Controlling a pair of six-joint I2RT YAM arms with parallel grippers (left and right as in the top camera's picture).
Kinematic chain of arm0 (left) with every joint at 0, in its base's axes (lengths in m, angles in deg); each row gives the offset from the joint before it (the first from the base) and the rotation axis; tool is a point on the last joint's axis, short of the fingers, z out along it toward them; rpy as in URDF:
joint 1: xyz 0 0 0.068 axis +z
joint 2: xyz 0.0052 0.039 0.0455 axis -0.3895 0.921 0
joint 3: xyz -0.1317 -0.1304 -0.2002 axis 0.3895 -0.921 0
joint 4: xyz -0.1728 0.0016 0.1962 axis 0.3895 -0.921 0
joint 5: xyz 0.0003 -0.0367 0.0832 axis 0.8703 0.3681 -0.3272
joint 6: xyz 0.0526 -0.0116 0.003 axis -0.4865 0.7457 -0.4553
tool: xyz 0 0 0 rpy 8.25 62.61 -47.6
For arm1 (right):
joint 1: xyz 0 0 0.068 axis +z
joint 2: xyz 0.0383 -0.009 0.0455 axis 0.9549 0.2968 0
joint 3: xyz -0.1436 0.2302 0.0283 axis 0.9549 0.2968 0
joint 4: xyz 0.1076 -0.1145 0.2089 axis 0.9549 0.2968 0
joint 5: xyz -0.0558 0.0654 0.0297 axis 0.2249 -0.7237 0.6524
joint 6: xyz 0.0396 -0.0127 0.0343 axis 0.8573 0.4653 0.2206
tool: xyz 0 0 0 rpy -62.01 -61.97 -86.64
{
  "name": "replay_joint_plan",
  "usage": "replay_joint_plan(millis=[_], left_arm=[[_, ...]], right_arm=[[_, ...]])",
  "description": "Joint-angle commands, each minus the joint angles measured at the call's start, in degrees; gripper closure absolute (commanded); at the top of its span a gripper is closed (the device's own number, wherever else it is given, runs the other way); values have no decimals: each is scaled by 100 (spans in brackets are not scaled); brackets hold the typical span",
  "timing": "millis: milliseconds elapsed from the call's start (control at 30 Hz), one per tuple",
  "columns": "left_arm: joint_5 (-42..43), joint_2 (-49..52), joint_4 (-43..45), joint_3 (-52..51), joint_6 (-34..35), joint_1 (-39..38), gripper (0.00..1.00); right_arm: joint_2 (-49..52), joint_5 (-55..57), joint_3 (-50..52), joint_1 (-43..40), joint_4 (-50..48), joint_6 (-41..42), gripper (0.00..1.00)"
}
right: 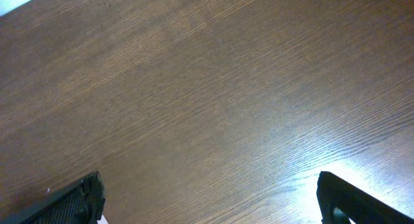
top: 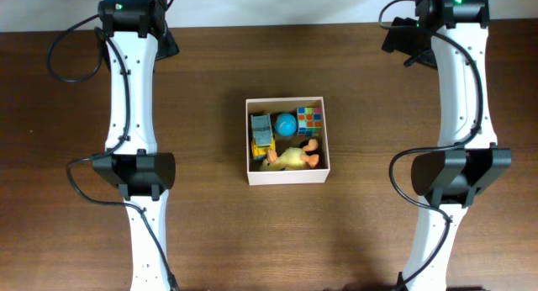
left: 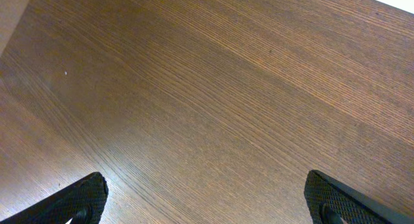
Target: Pack container
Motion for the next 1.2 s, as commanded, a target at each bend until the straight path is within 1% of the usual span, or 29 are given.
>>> replay_joint_plan(millis=[0, 300, 367, 467, 533, 567, 667, 767, 833, 900, 1000, 1167], left_arm=[[-81, -42, 7, 72, -76, 17, 1], [11, -37, 7, 70, -74, 24, 1], [238, -50, 50, 70, -72, 42, 1], [529, -398, 160, 70, -20, 74, 1], [531, -734, 350, 68, 339, 127, 1], [529, -946, 496, 55, 490, 162, 1], [474, -1624, 1106, -258, 444, 227, 1], [321, -2557, 1998, -1167, -7, 289, 1], [210, -3265, 2634, -2035, -236, 343, 1], [214, -4057, 3303, -3117, -483, 444, 1], [219, -5149, 4210, -4793, -505, 621, 1], [376, -6695, 5628, -7538, -507, 881, 1]], right_arm=[[-68, 70, -7, -22, 0, 31, 1], [-68, 70, -7, -22, 0, 31, 1], [-68, 70, -7, -22, 0, 31, 1], [-68, 70, -7, -22, -2, 31, 1], [-68, 70, -7, -22, 0, 31, 1], [-68, 70, -7, -22, 0, 31, 1], [-68, 70, -7, -22, 0, 31, 1], [-68, 70, -7, -22, 0, 31, 1], [-68, 70, -7, -22, 0, 31, 1], [-68, 70, -7, -22, 0, 31, 1], [-68, 70, -7, -22, 0, 31, 1], [-68, 70, -7, -22, 0, 31, 1]])
